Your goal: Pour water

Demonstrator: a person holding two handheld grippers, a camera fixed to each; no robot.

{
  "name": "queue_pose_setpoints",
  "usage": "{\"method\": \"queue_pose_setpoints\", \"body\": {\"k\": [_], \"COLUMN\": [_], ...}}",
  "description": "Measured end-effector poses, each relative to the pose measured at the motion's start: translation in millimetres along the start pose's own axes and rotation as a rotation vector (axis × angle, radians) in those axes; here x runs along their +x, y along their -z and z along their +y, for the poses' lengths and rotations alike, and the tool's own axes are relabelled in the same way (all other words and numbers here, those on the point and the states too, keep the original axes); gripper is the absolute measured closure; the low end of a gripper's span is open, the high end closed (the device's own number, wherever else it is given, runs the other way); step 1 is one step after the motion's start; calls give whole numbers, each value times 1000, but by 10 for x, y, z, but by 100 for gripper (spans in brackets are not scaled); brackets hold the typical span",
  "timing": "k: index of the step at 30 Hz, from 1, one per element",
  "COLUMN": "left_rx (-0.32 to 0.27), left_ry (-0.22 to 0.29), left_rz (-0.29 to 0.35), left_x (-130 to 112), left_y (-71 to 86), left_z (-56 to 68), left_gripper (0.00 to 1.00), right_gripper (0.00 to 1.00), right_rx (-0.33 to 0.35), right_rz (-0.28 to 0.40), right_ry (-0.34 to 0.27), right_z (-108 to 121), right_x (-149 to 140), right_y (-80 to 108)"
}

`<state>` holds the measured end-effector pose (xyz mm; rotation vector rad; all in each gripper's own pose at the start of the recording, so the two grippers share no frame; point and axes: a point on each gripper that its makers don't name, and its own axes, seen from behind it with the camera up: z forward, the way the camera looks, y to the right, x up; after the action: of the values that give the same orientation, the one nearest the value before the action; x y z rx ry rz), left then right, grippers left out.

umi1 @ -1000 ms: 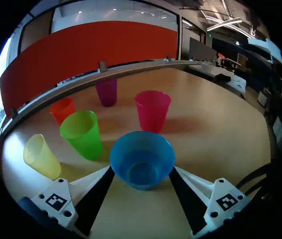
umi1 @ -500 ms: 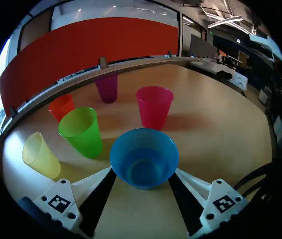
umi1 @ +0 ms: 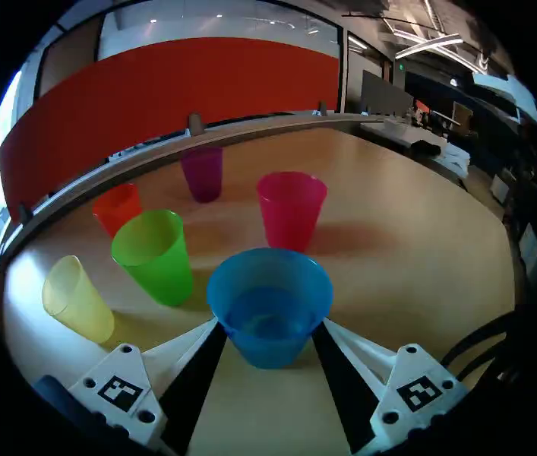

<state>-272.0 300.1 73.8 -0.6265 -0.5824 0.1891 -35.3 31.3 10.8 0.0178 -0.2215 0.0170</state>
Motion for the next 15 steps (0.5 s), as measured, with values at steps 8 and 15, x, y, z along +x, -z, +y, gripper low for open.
{"method": "queue_pose_setpoints", "body": {"k": [8,15], "left_rx": [1,-4], "left_ry": [12,37], "left_rz": [27,59], "left_x": [54,159], "left_y": [9,111], "left_z": [-33,-53], "left_gripper": [22,23], "right_gripper": [1,1], "right_rx": [3,6], "right_rz": [-2,-3], "right_ry": [-3,0], "right_z": [-18,-29], "right_x": [-9,-11], "right_y": [2,-12]}}
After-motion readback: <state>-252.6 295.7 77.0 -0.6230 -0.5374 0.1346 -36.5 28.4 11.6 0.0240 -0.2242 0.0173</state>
